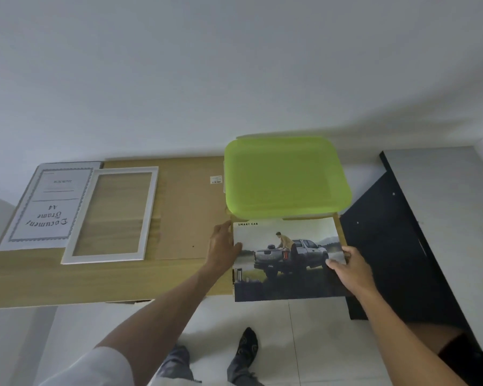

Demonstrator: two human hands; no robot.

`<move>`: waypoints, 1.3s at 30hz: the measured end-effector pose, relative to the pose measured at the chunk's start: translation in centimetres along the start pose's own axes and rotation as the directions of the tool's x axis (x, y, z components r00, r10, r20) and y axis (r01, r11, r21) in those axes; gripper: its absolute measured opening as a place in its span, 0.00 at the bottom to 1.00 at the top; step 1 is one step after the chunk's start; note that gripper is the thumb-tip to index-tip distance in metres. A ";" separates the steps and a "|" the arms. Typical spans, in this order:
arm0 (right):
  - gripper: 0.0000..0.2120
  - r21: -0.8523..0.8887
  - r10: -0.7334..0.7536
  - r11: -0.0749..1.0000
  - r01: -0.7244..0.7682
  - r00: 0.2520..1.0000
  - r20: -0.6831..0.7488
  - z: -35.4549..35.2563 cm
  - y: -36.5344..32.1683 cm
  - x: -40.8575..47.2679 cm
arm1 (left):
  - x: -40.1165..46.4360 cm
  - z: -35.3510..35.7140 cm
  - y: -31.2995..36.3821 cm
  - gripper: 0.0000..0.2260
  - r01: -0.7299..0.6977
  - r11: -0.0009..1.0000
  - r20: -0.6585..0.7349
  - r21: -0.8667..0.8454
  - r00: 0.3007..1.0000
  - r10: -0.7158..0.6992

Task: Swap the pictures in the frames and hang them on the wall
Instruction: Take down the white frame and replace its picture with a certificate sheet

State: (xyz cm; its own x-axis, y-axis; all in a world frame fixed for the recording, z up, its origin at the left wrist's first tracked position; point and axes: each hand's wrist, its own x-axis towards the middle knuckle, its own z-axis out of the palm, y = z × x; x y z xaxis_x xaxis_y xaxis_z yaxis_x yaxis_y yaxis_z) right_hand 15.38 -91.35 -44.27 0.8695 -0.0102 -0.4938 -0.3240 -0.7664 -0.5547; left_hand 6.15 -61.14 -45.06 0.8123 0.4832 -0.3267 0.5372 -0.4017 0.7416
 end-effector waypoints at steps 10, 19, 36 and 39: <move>0.31 -0.616 -0.362 0.707 0.347 0.926 0.106 4.3 -0.7 0.5 | -1.9 2.5 -1.9 0.30 -0.519 0.581 0.461 0.627 0.848 0.260; 0.31 -0.595 -0.341 0.735 0.324 0.936 0.088 4.3 -1.2 1.0 | -0.6 2.9 -1.9 0.30 -0.532 0.616 0.488 0.582 0.833 0.259; 0.26 -0.588 -0.531 0.676 0.444 0.847 0.029 6.4 -3.4 0.1 | -0.4 -0.9 -2.8 0.26 -0.514 0.702 0.321 0.493 0.857 0.402; 0.24 -0.552 -0.606 0.651 0.521 0.794 0.035 8.2 -5.9 -0.5 | 0.1 -3.7 -4.0 0.23 -0.474 0.731 0.250 0.490 0.880 0.403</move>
State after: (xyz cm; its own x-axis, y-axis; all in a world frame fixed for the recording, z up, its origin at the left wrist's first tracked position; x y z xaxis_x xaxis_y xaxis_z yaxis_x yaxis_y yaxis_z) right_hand 13.82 -81.56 -46.30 0.8741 0.4792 -0.0794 0.4482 -0.8588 -0.2482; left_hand 3.26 -56.58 -45.85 0.9885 0.0687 -0.1348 0.1187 -0.9044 0.4097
